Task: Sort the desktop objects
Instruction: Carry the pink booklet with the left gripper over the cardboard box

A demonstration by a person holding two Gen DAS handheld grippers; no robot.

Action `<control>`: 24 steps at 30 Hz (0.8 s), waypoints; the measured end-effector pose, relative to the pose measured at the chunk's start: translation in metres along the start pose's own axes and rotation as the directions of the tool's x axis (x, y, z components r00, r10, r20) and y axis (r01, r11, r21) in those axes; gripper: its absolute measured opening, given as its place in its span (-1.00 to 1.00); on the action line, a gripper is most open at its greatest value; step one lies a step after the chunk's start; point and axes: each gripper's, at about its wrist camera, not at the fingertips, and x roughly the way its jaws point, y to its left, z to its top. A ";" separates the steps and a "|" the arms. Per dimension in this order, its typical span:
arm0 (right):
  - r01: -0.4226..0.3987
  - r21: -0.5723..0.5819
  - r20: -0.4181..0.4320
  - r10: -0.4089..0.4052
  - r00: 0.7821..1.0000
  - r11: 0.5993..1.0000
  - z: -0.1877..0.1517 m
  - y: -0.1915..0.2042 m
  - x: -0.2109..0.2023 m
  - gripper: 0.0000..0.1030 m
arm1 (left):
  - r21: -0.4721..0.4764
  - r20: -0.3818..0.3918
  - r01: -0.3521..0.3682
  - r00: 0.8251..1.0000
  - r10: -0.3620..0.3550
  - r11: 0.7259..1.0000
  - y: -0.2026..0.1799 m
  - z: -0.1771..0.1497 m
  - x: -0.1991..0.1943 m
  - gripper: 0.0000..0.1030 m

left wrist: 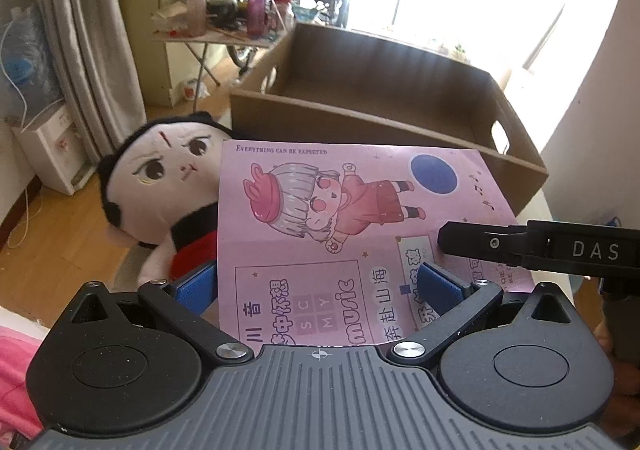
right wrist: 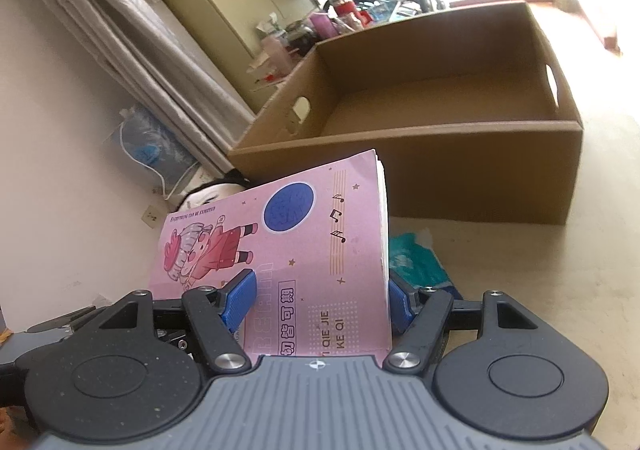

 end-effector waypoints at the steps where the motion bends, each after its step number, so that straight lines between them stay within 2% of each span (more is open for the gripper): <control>1: -0.005 -0.005 0.002 0.005 1.000 1.000 0.001 0.002 -0.001 0.38 | -0.004 0.007 -0.004 1.000 0.004 1.000 0.001 0.000 -0.003 1.00; 14: -0.039 -0.061 0.045 0.042 0.998 0.997 0.025 0.026 -0.005 0.38 | -0.013 0.091 -0.029 0.995 0.031 0.999 0.012 0.021 -0.022 1.00; 24: -0.032 -0.057 0.080 0.037 0.996 0.998 0.055 0.029 -0.002 0.38 | 0.011 0.128 -0.031 0.991 0.029 0.999 0.008 0.048 -0.012 1.00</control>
